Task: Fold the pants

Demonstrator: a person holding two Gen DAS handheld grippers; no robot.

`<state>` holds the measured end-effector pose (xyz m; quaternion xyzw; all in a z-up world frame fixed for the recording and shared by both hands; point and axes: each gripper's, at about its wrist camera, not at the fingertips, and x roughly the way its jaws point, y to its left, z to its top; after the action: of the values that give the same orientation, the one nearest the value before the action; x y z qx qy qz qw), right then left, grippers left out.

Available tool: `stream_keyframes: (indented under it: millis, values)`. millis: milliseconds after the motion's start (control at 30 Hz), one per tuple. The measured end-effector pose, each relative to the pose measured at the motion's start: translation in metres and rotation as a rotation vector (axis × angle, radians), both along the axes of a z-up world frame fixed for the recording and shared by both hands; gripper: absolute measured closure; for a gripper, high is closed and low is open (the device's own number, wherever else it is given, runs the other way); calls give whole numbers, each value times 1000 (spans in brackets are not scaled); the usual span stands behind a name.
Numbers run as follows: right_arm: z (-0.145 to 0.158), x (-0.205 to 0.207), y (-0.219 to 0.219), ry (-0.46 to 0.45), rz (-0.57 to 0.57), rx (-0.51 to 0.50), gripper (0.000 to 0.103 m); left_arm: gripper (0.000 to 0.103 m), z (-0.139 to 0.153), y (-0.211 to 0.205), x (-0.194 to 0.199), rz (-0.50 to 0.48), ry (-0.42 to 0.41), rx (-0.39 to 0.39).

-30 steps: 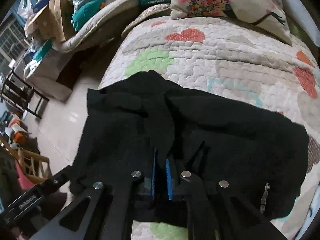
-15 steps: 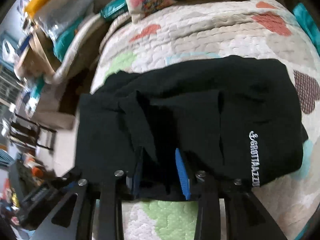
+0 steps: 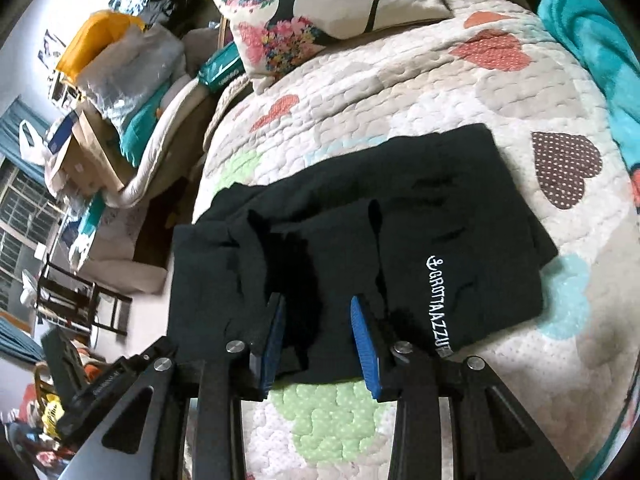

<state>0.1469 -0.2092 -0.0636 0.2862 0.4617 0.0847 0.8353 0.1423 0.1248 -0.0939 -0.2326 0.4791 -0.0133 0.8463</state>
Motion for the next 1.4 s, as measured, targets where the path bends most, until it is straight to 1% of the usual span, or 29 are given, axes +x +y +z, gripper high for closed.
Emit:
stream_keyframes:
  millis: [100,167,267,333,400,433,500,567,767,967,1400]
  values:
    - [5,-5,-4,-14,-7,6,66,54,-3,5,-3,2,4,-4]
    - [9,-8,-6,-22,-14,5,66,54,2,9,-12,6,2,-4]
    - [21,-15,-10,-79,-29,9,65,54,22,13,-32,-4,-25,-2]
    - [24,-16,-14,-113,-39,18,62,54,40,13,-46,-23,-69,38]
    - [20,-15,-17,-112,-52,46,62,54,57,12,-57,-27,-117,70]
    - [14,-14,-18,-97,-58,67,62,54,63,12,-61,-22,-137,79]
    - [8,-13,-18,-72,-52,87,62,54,73,10,-65,-15,-161,98]
    - [8,-15,-18,-74,-44,87,62,54,79,7,-69,-14,-173,110]
    - [18,-20,-22,-115,-43,95,61,54,85,5,-75,-2,-171,119]
    - [14,-19,-20,-102,-38,112,61,54,92,6,-82,8,-182,130]
    - [9,-14,-21,-90,-43,112,61,54,86,2,-79,-2,-164,127]
